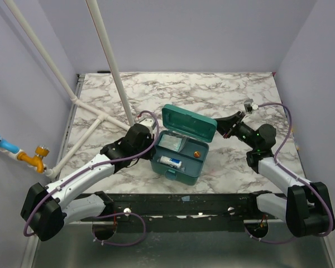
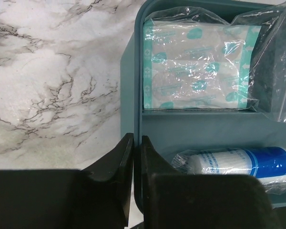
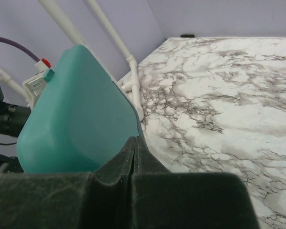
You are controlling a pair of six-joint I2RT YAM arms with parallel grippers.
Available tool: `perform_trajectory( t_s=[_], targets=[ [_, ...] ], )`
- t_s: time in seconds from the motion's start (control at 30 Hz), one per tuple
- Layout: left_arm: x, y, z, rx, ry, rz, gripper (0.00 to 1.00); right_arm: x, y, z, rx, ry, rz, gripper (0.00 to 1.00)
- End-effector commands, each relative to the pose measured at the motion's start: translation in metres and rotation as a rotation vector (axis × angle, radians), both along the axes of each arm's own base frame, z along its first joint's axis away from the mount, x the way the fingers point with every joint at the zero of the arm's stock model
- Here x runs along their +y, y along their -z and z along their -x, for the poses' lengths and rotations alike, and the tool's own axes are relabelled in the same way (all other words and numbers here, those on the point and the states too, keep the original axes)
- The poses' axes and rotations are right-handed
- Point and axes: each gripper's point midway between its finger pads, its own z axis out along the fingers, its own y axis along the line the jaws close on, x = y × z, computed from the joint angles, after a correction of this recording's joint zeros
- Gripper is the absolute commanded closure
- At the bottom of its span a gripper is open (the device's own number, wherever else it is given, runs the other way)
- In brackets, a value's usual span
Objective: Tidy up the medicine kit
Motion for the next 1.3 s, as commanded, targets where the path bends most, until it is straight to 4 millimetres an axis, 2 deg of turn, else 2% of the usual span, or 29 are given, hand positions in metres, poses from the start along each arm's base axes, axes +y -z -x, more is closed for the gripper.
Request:
perform_trajectory(
  t_s=[0.0, 0.23, 0.4, 0.57, 0.97, 1.13, 1.27],
  targets=[
    [-0.029, -0.052, -0.022, -0.150, -0.008, 0.218, 0.85, 0.009, -0.014, 0.012, -0.059, -0.062, 0.017, 0.99],
    [-0.031, -0.058, -0.024, -0.179, -0.005, 0.252, 0.57, 0.016, -0.011, 0.018, -0.051, -0.092, 0.028, 0.99],
    [-0.026, -0.069, -0.021, -0.207, -0.011, 0.260, 0.49, 0.020, -0.011, 0.022, -0.050, -0.110, 0.040, 0.99],
    [-0.011, -0.085, -0.013, -0.243, -0.033, 0.265, 0.44, 0.024, -0.010, 0.030, -0.053, -0.131, 0.059, 0.99],
    [0.034, -0.108, 0.022, -0.303, -0.126, 0.339, 0.34, 0.039, -0.003, 0.059, -0.036, -0.208, 0.120, 0.99],
    [0.041, -0.112, 0.031, -0.304, -0.123, 0.341, 0.29, 0.045, -0.002, 0.073, -0.030, -0.241, 0.140, 0.99],
    [0.040, -0.111, 0.034, -0.294, -0.109, 0.346, 0.26, 0.046, -0.003, 0.080, 0.000, -0.249, 0.152, 0.99]
  ],
)
